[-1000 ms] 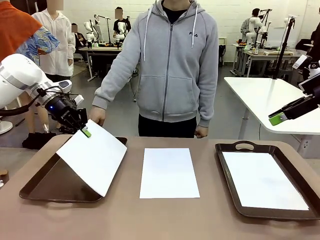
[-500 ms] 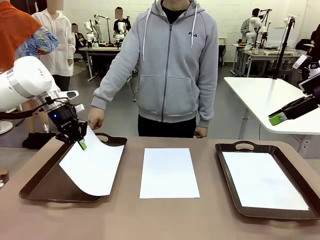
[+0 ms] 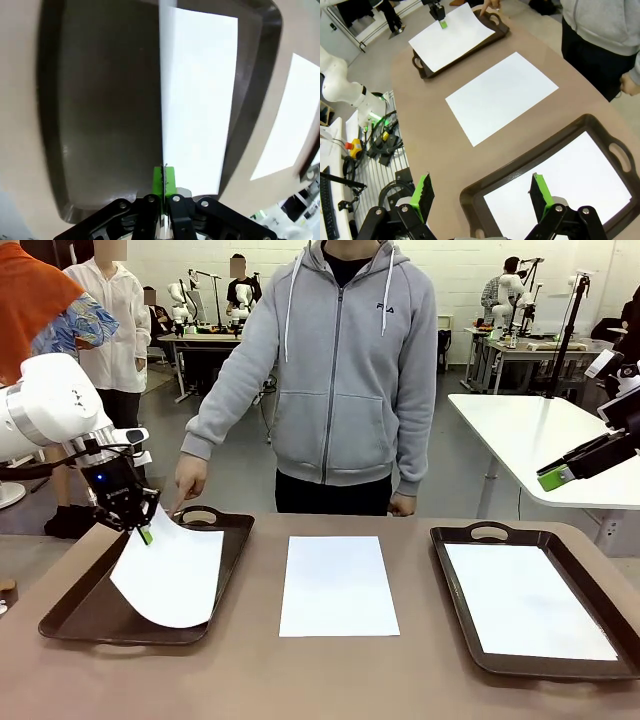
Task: Sort the A4 documents.
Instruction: Place the A4 Paper in the designated Handle tray.
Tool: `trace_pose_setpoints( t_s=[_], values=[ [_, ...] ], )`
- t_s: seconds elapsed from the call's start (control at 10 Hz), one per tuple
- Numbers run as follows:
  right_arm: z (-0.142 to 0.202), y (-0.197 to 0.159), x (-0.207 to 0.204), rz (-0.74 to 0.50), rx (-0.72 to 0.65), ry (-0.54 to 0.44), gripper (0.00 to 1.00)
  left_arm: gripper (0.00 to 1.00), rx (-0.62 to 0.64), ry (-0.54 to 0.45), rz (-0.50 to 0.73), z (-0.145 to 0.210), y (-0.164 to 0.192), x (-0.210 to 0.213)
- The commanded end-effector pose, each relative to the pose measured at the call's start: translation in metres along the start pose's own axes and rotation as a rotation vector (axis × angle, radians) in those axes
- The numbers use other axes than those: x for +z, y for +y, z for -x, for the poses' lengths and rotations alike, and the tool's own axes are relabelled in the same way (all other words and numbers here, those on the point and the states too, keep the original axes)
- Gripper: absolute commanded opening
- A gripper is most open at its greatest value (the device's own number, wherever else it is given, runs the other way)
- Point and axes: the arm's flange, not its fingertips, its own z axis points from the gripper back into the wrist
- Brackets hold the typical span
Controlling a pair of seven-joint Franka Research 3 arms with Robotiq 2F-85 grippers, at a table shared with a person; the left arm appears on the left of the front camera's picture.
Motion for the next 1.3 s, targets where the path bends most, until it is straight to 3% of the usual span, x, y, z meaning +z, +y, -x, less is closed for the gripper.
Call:
trace_pose_setpoints(
  t_s=[0.0,0.6,1.2],
  values=[
    [-0.001,0.001,0.000,-0.004,0.003,-0.002,1.00,0.01,0.031,-0.038,-0.080,0.009,0.001,0.007],
    [-0.001,0.001,0.000,-0.004,0.003,-0.002,1.00,0.01,-0.088,-0.012,-0.162,-0.003,-0.016,0.000],
    [-0.001,0.001,0.000,-0.004,0.003,-0.002,1.00,0.01,-0.199,-0.055,-0.183,-0.022,-0.033,0.001]
  ],
)
